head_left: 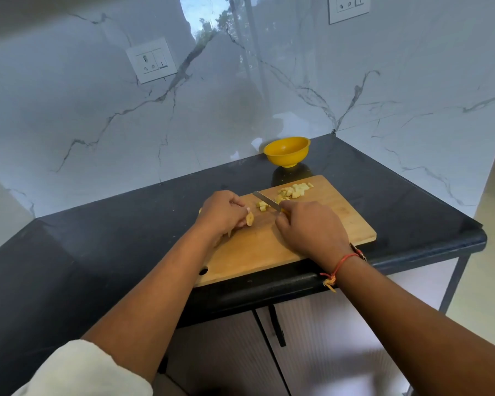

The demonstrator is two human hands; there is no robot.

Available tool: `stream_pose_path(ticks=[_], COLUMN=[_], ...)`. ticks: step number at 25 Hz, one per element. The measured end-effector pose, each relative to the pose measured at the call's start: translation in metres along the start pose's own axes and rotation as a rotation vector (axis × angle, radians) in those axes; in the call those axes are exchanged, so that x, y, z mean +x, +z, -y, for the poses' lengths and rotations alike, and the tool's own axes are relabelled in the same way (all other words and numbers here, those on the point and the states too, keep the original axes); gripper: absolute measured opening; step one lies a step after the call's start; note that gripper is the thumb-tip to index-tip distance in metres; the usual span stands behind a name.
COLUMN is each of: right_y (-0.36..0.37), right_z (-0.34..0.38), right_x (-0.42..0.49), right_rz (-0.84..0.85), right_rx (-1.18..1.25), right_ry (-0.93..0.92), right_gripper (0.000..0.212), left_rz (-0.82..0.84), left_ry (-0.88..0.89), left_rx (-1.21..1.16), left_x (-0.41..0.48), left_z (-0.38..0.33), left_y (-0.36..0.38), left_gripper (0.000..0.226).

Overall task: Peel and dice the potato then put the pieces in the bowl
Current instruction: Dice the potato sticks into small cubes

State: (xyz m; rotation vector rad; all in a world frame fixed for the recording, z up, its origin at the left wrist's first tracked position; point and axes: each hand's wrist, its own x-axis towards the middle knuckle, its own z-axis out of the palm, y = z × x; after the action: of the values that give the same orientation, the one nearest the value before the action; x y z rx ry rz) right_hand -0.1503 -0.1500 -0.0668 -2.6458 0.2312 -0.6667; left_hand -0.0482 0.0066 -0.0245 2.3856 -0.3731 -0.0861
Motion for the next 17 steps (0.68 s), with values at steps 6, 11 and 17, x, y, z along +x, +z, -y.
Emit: stream_pose_path(ticks=[6,11,17], right_y=[-0.003,-0.006,-0.008], right_z=[0.002,0.008,0.021], right_x=[-0.001,-0.002,-0.001], right_rz=[0.013,0.049,0.149], right_rx=[-0.013,-0.046,-0.05], right_ry=[-0.003,-0.004,0.034], right_gripper=[0.039,0.039,0.037], left_rz=[-0.068,-0.051,-0.147], left_ry=[0.153,0.203,0.188], left_rx=[0.27,0.324,0.316], left_x=[-0.013,-0.018,-0.019], left_z=[0.001,0.013,0.03], left_y=[-0.004,-0.005,0.009], left_gripper=[0.015,0.021,0.021])
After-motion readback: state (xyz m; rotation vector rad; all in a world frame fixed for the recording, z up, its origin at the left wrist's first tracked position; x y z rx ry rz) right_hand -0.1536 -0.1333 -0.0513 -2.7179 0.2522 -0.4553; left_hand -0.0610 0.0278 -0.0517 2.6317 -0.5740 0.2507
